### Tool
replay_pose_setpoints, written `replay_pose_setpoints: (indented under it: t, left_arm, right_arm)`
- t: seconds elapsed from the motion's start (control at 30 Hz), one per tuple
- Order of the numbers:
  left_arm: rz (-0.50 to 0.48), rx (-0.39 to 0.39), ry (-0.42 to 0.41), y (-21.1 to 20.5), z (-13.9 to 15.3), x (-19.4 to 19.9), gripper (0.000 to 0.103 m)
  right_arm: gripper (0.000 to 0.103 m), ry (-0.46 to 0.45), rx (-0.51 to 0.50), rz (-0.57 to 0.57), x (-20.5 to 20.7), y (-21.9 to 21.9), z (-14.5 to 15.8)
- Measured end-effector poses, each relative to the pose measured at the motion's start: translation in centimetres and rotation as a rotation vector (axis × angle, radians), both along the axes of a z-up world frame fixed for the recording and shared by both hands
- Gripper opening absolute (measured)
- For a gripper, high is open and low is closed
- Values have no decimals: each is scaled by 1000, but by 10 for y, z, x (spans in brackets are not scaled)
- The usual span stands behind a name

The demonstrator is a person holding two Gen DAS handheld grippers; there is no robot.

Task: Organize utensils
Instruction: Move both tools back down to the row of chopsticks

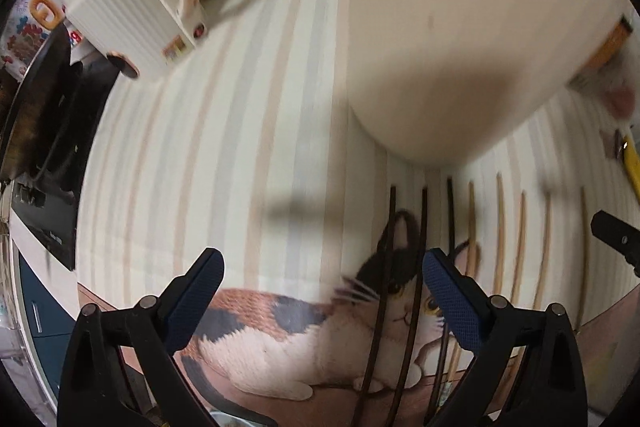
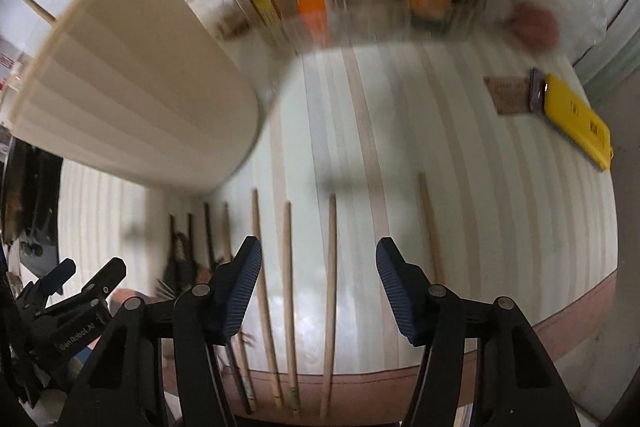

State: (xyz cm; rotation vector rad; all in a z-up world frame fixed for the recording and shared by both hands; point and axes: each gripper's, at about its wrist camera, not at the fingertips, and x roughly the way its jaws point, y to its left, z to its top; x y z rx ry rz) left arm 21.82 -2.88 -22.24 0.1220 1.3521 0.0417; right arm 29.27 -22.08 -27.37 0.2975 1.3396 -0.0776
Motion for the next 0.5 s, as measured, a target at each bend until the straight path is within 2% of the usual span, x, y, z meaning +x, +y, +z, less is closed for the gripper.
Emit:
replay_pose_setpoints:
  t: [0.2, 0.27, 0.33, 0.4, 0.5]
  left_arm:
    - [-17, -12, 55, -7, -26, -12, 98]
    - [-24, -14, 76, -9, -33, -16, 83]
    - [-26, -26, 99, -10, -40, -18, 78]
    - [-28, -21, 110, -11, -45, -20, 77]
    - [-30, -29, 124, -10, -51, -21, 65]
  right_arm:
    - [61, 62, -15, 5, -6, 2, -25]
    - [60, 80, -18, 9, -9, 3, -32]
    - [59, 102, -20, 12, -11, 3, -41]
    - [58, 122, -20, 11, -14, 4, -49]
    - [55, 146, -14, 10, -17, 4, -59]
